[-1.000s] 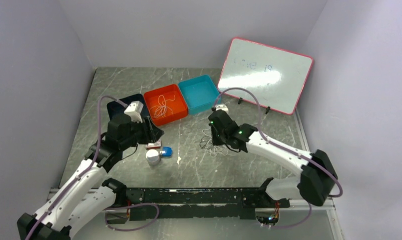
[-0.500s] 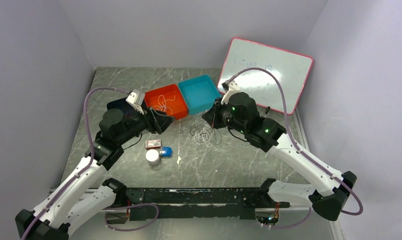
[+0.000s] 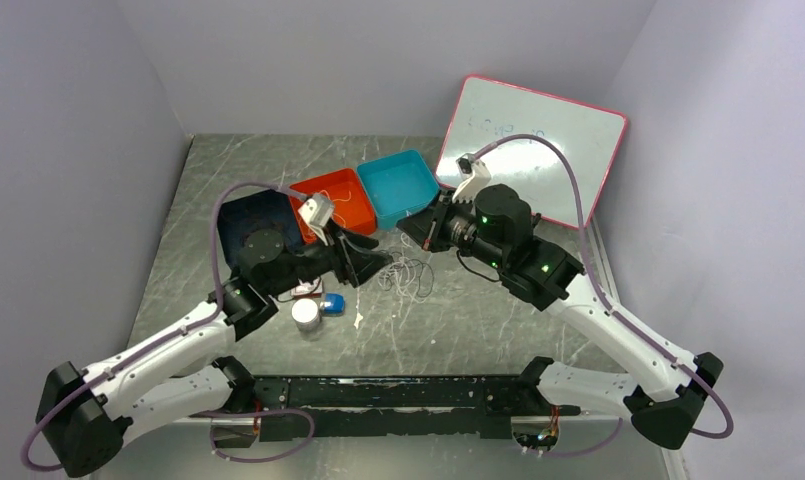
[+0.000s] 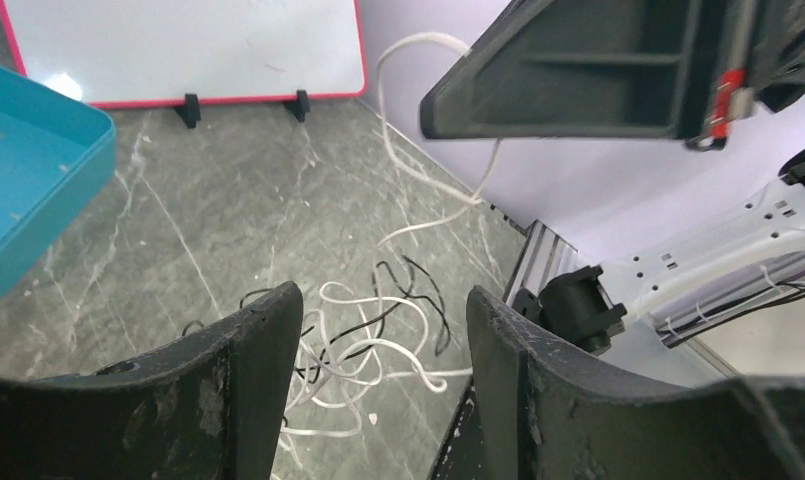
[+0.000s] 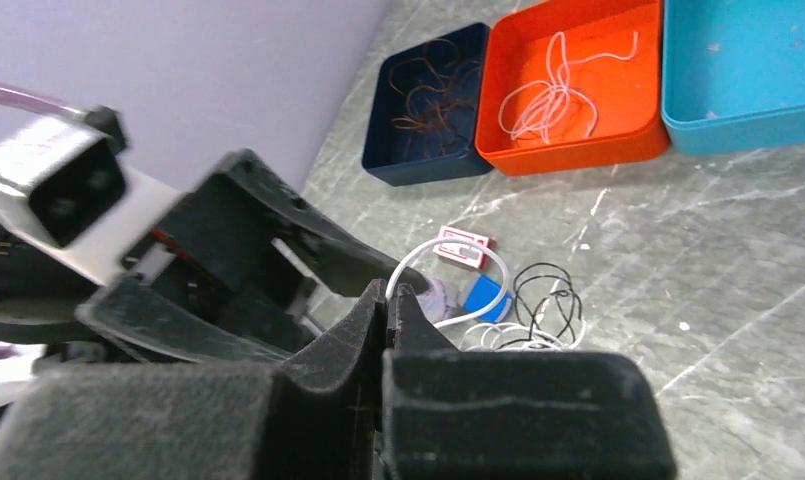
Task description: Untangle the cables
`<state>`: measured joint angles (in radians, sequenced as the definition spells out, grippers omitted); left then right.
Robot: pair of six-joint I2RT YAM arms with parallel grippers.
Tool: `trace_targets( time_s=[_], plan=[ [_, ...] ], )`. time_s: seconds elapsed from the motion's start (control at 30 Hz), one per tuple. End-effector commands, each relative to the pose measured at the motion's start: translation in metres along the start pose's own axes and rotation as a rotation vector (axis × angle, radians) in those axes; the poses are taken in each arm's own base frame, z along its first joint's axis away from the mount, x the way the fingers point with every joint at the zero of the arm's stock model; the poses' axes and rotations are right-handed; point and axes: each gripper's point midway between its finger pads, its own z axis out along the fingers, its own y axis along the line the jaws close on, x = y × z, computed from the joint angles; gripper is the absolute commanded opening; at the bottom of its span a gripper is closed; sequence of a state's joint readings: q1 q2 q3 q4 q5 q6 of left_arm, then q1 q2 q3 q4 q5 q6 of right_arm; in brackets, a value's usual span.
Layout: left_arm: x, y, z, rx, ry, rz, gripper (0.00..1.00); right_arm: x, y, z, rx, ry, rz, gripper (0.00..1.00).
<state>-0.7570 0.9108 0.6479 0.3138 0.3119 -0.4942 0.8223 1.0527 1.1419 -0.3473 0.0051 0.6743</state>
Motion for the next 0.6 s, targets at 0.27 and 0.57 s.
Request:
trace_targets(
  time_s=[0.27,0.57],
  plan=[
    [0.000,-0.005,0.029,0.026,-0.054,0.035,0.65,-0.012,0.031,-0.007,-0.128,-0.028,0.058,0.00],
    [0.007,0.001,0.047,0.028,-0.047,0.019,0.62,-0.009,0.040,-0.005,-0.180,-0.014,0.086,0.00]
  ],
)
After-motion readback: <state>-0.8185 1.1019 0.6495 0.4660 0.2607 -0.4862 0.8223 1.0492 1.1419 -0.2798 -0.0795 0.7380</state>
